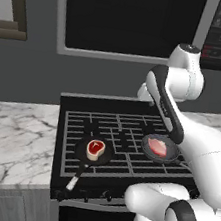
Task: Place one of the steaks on the plate and the other in the bowl. Then place the bowl in the fridge.
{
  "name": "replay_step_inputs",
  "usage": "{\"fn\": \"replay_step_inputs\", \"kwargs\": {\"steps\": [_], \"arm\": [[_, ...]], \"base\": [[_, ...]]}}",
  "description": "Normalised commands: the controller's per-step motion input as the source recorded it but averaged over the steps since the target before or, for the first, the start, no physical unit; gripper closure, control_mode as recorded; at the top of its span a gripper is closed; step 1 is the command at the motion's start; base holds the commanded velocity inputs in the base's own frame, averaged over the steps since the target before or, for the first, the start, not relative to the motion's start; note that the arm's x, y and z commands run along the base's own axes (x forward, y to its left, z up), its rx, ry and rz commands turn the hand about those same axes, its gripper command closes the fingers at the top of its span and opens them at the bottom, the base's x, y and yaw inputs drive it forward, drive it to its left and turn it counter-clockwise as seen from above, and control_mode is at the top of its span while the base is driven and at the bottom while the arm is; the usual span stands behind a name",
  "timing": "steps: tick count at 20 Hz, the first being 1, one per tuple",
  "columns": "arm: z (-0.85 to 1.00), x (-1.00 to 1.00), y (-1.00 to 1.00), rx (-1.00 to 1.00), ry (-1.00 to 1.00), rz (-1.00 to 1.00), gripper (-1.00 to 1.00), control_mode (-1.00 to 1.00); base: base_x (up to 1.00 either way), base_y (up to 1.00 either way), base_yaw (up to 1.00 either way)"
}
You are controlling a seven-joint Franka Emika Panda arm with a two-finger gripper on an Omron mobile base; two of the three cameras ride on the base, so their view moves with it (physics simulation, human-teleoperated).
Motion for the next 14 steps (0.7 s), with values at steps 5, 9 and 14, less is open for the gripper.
{"fn": "replay_step_inputs", "kwargs": {"steps": [5, 9, 14], "arm": [[0.00, -0.29, 0.08, 0.00, -0.02, 0.00, -1.00, -1.00], [-0.05, -0.42, 0.21, 0.11, 0.00, -0.03, -1.00, -1.00], [-0.33, -0.45, 0.16, 0.12, 0.02, 0.00, -1.00, -1.00]], "base": [[0.00, 0.00, 0.00], [0.00, 0.00, 0.00], [0.00, 0.00, 0.00]]}}
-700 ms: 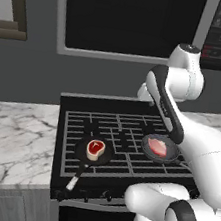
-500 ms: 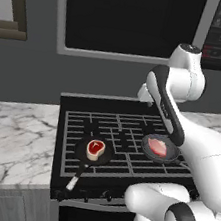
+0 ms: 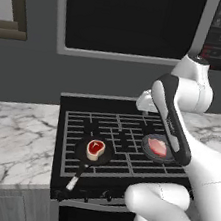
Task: Place one of the steaks on the plate and the other in the bowl. Then place the bowl in the fridge.
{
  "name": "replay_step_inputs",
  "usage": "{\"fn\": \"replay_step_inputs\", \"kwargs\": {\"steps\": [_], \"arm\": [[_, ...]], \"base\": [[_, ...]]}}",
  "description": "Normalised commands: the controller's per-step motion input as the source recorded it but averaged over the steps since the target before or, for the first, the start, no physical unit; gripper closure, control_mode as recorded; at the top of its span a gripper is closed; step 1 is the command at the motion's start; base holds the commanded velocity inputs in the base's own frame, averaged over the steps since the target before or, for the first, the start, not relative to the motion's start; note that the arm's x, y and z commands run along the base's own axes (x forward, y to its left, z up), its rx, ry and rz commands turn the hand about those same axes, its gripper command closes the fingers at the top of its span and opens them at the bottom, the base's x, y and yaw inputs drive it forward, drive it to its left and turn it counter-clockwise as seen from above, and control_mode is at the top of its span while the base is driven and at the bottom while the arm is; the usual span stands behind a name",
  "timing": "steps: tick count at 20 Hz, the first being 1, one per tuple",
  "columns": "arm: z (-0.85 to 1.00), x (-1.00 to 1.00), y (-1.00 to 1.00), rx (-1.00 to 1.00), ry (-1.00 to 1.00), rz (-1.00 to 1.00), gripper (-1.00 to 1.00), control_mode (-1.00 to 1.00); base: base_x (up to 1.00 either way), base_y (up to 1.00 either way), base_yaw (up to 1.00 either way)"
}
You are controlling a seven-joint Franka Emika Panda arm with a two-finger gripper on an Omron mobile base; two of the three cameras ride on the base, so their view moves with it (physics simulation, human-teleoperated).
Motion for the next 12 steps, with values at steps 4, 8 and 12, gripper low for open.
{"fn": "replay_step_inputs", "kwargs": {"steps": [4, 8, 12], "arm": [[-0.27, -0.24, 0.21, 0.00, 0.09, 0.00, -1.00, -1.00], [-0.16, -0.24, 0.29, 0.00, 0.05, -0.03, -1.00, -1.00], [-0.25, -0.14, 0.32, 0.00, 0.09, -0.05, -1.00, -1.00]], "base": [[0.00, 0.00, 0.00], [0.00, 0.00, 0.00], [0.00, 0.00, 0.00]]}}
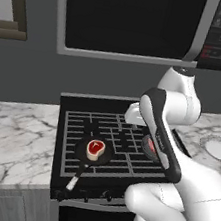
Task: Place one of the steaks on the plate and the other in the bowl. Then place the bowl in the fridge.
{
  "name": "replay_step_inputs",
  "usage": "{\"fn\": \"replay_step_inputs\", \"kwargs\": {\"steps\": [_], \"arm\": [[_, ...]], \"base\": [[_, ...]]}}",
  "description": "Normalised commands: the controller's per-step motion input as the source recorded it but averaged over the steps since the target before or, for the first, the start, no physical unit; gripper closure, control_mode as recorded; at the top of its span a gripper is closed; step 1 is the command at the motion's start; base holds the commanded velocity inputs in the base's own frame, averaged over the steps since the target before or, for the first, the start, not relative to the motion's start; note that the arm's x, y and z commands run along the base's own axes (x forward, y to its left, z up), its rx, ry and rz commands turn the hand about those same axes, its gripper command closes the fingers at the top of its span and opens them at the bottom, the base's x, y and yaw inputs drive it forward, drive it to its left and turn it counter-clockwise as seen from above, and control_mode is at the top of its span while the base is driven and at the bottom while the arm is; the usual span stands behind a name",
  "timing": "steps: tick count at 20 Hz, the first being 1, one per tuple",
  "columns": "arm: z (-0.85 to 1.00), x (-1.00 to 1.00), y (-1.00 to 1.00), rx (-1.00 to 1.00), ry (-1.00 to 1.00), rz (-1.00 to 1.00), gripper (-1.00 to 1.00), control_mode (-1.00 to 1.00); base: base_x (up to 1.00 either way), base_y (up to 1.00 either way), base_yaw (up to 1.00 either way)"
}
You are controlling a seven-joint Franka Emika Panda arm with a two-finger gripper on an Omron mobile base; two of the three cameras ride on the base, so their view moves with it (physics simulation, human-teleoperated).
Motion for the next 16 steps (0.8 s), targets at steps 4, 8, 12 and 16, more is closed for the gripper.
{"fn": "replay_step_inputs", "kwargs": {"steps": [4, 8, 12, 16], "arm": [[-0.23, -0.03, 0.39, -0.02, 0.11, -0.06, -1.00, -1.00], [-0.29, 0.00, 0.45, -0.05, 0.03, -0.04, -1.00, -1.00], [-0.36, 0.00, 0.52, -0.11, 0.01, 0.00, -1.00, -1.00], [-0.40, 0.00, 0.42, -0.05, 0.09, 0.00, -1.00, -1.00]], "base": [[0.00, 0.00, 0.00], [0.00, 0.00, 0.00], [0.00, 0.00, 0.00], [0.00, 0.00, 0.00]]}}
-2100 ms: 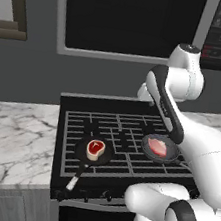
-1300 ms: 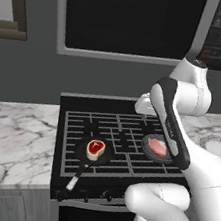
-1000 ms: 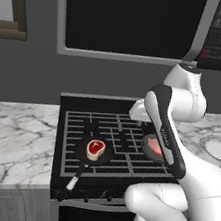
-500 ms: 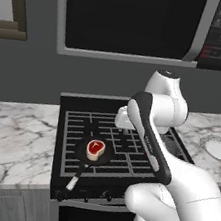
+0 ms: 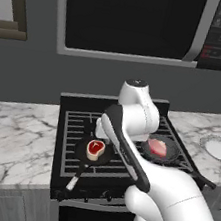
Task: Place one of the steaks on the plate and the other in the bowl. Then place the bowl in the fridge.
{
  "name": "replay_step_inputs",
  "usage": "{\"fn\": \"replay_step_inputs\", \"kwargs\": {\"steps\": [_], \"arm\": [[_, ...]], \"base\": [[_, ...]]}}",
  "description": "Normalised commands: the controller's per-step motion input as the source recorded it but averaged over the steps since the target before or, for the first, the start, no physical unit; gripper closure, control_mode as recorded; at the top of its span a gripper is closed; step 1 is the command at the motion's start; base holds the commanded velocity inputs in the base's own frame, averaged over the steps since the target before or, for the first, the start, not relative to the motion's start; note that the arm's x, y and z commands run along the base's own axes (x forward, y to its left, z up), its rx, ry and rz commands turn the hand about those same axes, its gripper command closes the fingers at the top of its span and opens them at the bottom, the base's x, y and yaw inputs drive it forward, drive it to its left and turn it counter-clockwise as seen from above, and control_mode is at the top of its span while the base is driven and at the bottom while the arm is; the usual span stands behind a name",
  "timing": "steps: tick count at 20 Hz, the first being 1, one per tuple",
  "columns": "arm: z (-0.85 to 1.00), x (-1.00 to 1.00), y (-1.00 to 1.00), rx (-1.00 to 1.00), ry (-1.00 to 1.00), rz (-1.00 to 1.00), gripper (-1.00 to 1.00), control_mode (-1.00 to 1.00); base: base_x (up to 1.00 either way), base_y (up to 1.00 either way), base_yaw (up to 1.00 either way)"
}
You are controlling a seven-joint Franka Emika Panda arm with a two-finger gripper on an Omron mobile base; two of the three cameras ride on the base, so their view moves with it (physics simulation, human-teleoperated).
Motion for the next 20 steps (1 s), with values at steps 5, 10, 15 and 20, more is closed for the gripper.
{"fn": "replay_step_inputs", "kwargs": {"steps": [5, 10, 15, 20], "arm": [[-0.31, 0.00, 0.19, -0.01, 0.14, 0.00, -1.00, -1.00], [-0.37, 0.15, 0.12, -0.01, 0.09, 0.00, -1.00, -1.00], [-0.32, 0.16, 0.09, -0.05, 0.01, 0.00, -1.00, -1.00], [-0.26, 0.28, 0.02, -0.01, 0.00, 0.00, -1.00, -1.00]], "base": [[0.00, 0.00, 0.00], [0.00, 0.00, 0.00], [0.00, 0.00, 0.00], [0.00, 0.00, 0.00]]}}
